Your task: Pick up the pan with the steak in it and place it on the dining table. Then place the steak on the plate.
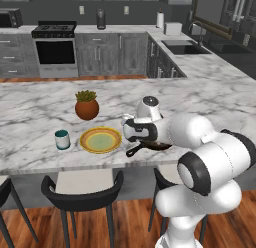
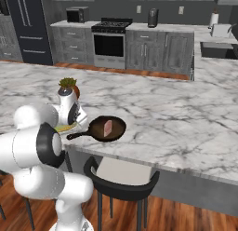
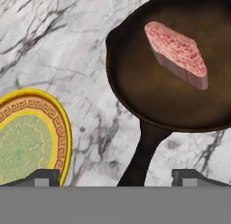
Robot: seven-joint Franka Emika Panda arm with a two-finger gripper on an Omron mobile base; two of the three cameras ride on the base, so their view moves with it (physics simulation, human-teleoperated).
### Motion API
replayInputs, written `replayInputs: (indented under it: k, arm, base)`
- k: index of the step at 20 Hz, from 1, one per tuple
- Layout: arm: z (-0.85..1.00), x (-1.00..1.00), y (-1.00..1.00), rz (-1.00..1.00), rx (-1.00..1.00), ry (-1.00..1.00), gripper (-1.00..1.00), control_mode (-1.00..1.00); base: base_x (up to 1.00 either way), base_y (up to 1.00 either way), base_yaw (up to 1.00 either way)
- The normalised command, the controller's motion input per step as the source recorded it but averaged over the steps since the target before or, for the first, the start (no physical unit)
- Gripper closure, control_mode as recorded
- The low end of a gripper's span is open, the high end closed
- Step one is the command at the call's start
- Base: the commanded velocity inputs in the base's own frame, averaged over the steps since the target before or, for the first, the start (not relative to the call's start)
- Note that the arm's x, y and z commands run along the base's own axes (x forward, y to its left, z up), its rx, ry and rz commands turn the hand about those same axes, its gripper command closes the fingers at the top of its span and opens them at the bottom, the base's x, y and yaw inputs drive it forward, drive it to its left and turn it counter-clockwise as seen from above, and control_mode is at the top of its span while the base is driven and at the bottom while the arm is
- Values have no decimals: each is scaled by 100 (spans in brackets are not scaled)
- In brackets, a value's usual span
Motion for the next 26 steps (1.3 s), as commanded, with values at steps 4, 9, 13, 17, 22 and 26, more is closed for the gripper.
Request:
replayInputs:
  k: [4, 9, 13, 17, 22, 26]
  arm:
    - [79, -41, -9, -7, 0, 8, -100, -100]
    - [40, -39, -30, -10, -4, 22, -100, -100]
    - [6, -12, -46, -13, -10, 30, -100, -100]
    - [-10, 37, -45, -8, -9, 22, -100, -100]
    - [-12, 79, -18, 0, -4, 18, -100, -100]
    - [-11, 79, -14, 6, -1, 17, -100, -100]
  base:
    - [0, 0, 0]
    - [0, 0, 0]
    - [0, 0, 0]
    - [0, 0, 0]
    - [0, 0, 0]
    - [0, 0, 0]
